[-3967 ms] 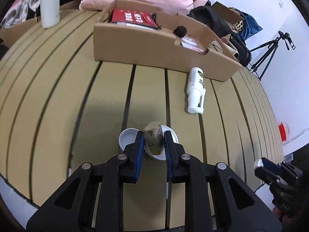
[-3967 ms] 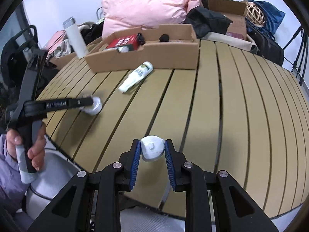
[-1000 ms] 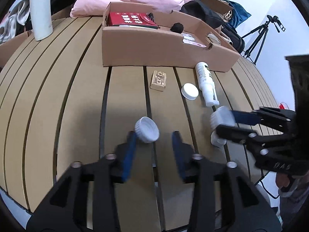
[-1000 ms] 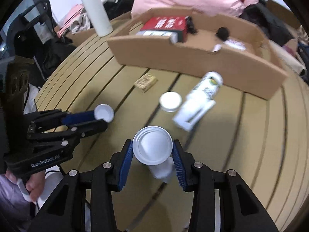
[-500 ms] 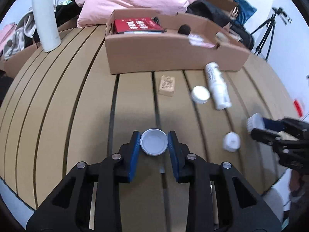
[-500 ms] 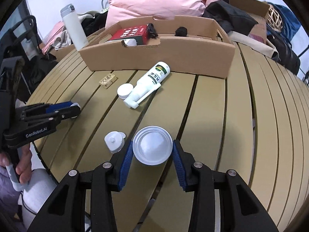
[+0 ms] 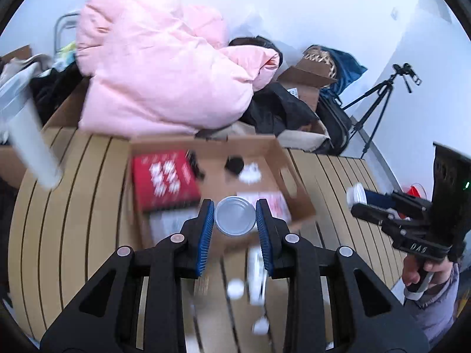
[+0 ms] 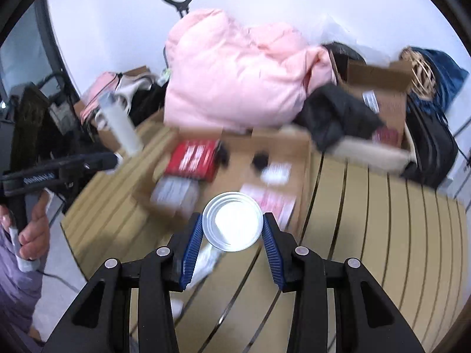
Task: Organize objects
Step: 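Carry the white lids into the tray and open both grippers, then withdraw both grippers from the tray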
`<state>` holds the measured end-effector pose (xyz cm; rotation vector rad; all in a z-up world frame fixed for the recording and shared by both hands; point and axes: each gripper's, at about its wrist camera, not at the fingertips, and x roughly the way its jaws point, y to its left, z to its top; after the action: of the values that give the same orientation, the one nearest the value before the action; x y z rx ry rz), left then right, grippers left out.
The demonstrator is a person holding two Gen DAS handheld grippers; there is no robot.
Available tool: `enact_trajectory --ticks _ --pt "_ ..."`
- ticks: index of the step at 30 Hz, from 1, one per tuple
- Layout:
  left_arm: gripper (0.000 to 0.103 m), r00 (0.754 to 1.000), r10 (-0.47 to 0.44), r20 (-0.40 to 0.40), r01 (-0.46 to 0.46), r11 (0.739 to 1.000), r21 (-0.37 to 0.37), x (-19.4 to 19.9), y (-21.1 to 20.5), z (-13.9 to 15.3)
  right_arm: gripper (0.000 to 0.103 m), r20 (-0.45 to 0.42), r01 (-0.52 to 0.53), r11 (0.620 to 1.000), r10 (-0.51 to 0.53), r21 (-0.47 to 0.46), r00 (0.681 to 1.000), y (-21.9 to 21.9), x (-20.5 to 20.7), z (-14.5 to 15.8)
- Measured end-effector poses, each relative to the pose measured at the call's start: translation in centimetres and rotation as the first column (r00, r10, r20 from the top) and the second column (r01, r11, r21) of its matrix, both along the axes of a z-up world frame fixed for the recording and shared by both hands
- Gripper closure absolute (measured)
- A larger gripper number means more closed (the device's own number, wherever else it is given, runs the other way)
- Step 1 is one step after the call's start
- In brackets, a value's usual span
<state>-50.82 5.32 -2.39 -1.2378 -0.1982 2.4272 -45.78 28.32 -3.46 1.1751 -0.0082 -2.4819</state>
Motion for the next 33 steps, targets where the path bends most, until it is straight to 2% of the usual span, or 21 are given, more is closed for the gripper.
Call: enact_trajectory --ticks 3,6,8,12,13,14,16,17,18,19,20,22,24,25,29,33 --pt "0.078 0.995 0.013 0.099 -0.012 1.0 -0.007 -6.1 2.7 -2.2 0.059 0.087 0.05 0.998 -0.047 -0.032 0.995 0.7 -7.2 0.1" --pt "0.077 0.989 0.044 0.138 -0.034 0.997 -0.07 -10.3 5.4 -5.8 0.059 0.158 0.105 0.994 -0.108 0.027 0.982 0.0 -13.1 -2.8" --pt "0.077 0.98 0.081 0.181 -0.059 0.99 -0.125 -12.6 6.4 -9.1 0.059 0.219 0.131 0.988 -0.146 0.081 0.965 -1.0 -16.1 -6.2" --pt "0.077 0.959 0.13 0.251 -0.094 0.984 -0.153 -15.1 7.1 -13.0 0.059 0.259 0.159 0.977 -0.191 0.138 0.947 -1.7 -18.7 -10.8" --pt "0.074 0.96 0.125 0.249 -0.083 0.981 -0.175 -15.3 7.4 -13.3 0.058 0.251 0.164 0.973 -0.202 0.164 0.947 -1.8 -19.2 -11.6" --pt "0.065 0.965 0.107 0.239 -0.059 0.978 -0.198 -15.4 7.8 -13.3 0.058 0.245 0.172 0.967 -0.216 0.187 0.945 -1.8 -19.7 -12.2" --pt "0.061 0.975 0.079 0.206 -0.037 0.979 -0.202 -15.0 8.0 -12.4 0.046 0.246 0.175 0.965 -0.221 0.195 0.944 -1.7 -20.2 -12.8" --pt "0.06 0.982 0.066 0.175 -0.031 0.98 -0.194 -14.6 7.6 -11.4 0.044 0.237 0.176 0.968 -0.216 0.178 0.947 -1.6 -20.2 -12.6" --pt "0.057 0.988 0.051 0.149 -0.023 0.983 -0.184 -14.2 7.3 -10.4 0.034 0.218 0.179 0.971 -0.211 0.159 0.953 -1.4 -19.9 -12.2" --pt "0.043 0.991 0.036 0.131 -0.013 0.985 -0.171 -13.8 6.8 -9.4 0.022 0.182 0.187 0.97 -0.215 0.155 0.96 -1.4 -19.6 -11.5" --pt "0.033 0.993 0.027 0.112 -0.009 0.987 -0.16 -13.4 6.3 -8.2 0.02 0.16 0.181 0.975 -0.201 0.131 0.966 -1.2 -19.1 -10.6" --pt "0.03 0.998 0.03 0.06 -0.019 0.984 -0.178 -11.0 4.9 -5.7 0.02 0.134 0.189 0.975 -0.203 0.115 0.97 -0.9 -17.8 -8.8" --pt "0.022 1.0 0.001 0.013 0.002 0.974 -0.225 -7.0 3.2 -3.9 0.02 0.097 0.168 0.982 -0.176 0.09 0.98 -0.6 -15.4 -6.8" --pt "0.017 1.0 -0.016 0.0 0.015 0.97 -0.243 -5.1 2.3 -3.4 0.02 0.073 0.148 0.986 -0.154 0.078 0.985 -0.3 -13.4 -5.6" --pt "0.016 0.998 -0.002 -0.06 -0.02 0.931 -0.365 4.8 -2.8 -1.9 0.019 0.013 0.076 0.996 -0.077 0.049 0.997 0.9 -4.7 -2.2" --pt "0.007 0.983 0.115 -0.143 -0.16 0.917 -0.364 14.8 -7.9 -1.6 0.019 -0.057 0.097 0.991 -0.092 0.097 0.994 1.3 6.1 0.0"
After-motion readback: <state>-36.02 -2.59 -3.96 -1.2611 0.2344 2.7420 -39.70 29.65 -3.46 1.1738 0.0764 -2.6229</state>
